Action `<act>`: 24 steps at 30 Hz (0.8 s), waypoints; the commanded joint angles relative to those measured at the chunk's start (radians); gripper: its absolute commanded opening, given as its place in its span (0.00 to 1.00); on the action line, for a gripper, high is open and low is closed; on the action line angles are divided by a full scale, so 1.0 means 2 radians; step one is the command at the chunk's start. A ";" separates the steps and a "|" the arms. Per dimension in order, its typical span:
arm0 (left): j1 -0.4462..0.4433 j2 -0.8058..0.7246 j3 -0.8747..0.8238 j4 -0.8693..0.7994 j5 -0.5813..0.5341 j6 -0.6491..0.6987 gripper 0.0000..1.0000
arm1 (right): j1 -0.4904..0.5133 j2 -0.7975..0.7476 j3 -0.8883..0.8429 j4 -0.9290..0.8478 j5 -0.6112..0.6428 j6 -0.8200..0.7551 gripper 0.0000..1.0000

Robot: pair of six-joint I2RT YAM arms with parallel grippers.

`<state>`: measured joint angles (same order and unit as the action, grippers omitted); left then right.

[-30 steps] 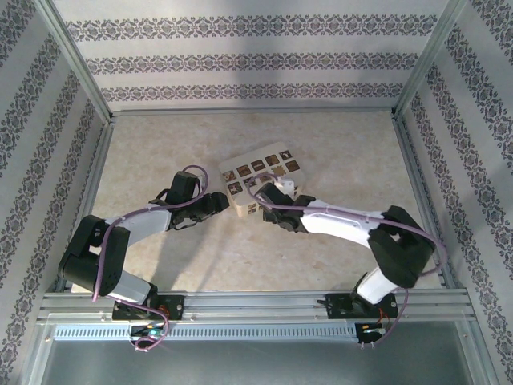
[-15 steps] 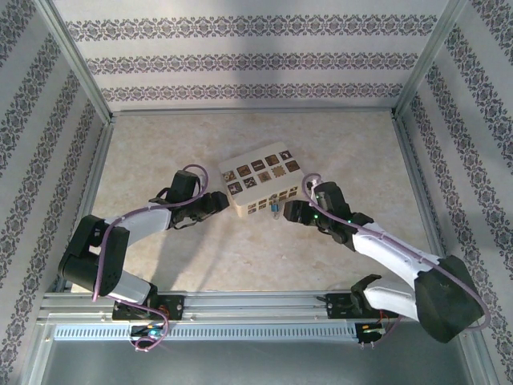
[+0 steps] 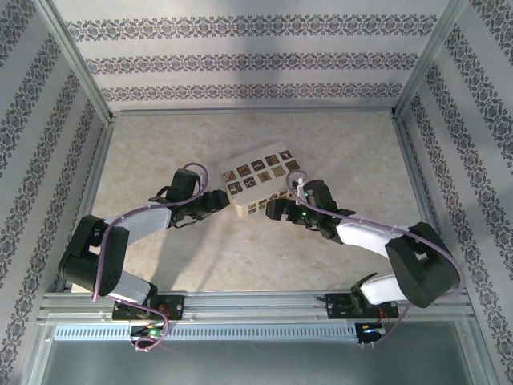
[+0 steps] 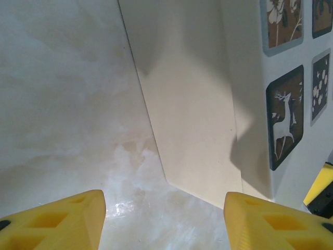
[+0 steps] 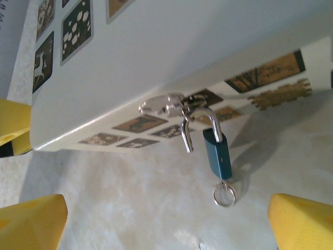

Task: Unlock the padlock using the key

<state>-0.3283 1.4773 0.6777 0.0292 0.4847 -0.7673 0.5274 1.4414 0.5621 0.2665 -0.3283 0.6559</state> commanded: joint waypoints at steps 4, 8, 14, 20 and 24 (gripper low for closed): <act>-0.007 0.002 0.007 -0.008 -0.006 0.007 0.61 | 0.012 0.041 0.035 0.017 0.036 -0.002 0.98; -0.007 0.005 0.006 -0.003 -0.004 0.005 0.61 | 0.018 0.059 0.046 0.024 0.035 -0.001 0.98; -0.007 0.007 0.006 0.001 -0.002 0.004 0.61 | 0.029 0.069 0.054 0.029 0.030 0.006 0.98; -0.008 0.010 0.006 0.003 -0.002 0.003 0.61 | 0.044 0.057 0.060 0.007 0.047 0.008 0.94; -0.007 0.011 0.005 0.007 -0.001 0.002 0.61 | 0.054 0.048 0.061 0.001 0.057 0.010 0.94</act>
<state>-0.3283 1.4868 0.6777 0.0307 0.4850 -0.7677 0.6201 1.5673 0.6594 0.2810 -0.2470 0.6624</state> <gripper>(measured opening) 0.614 0.938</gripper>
